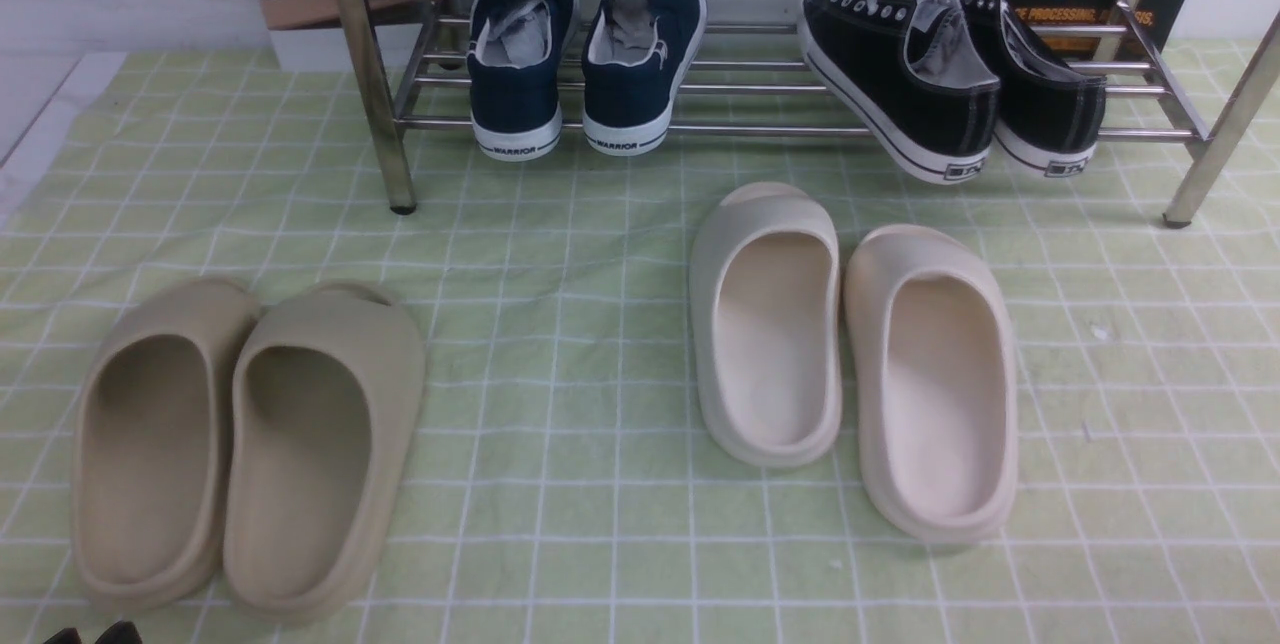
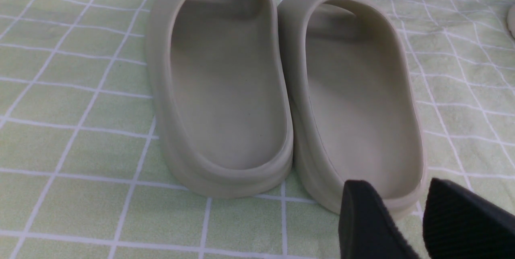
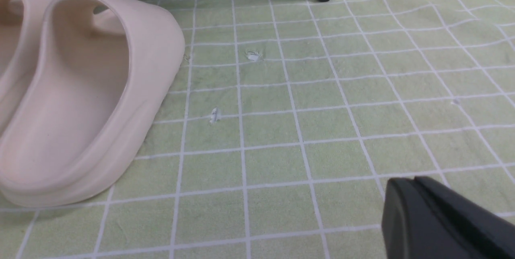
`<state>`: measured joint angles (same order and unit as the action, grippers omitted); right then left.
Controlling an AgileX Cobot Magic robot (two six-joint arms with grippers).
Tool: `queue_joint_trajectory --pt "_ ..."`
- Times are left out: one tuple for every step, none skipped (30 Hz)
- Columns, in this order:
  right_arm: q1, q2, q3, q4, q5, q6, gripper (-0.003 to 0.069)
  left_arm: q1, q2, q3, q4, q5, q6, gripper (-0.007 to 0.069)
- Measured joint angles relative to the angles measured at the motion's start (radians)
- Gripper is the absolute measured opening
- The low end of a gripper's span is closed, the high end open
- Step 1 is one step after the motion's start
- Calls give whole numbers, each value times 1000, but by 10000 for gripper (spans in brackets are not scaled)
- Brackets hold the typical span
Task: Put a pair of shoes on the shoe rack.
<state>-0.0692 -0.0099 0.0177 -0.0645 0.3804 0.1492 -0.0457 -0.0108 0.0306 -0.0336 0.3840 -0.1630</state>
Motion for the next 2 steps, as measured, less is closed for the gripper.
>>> queue_joint_trajectory --pt "0 0 0 0 0 0 37 0 0 0 0 0 0 237" --pt "0 0 -1 0 0 0 37 0 0 0 0 0 0 237"
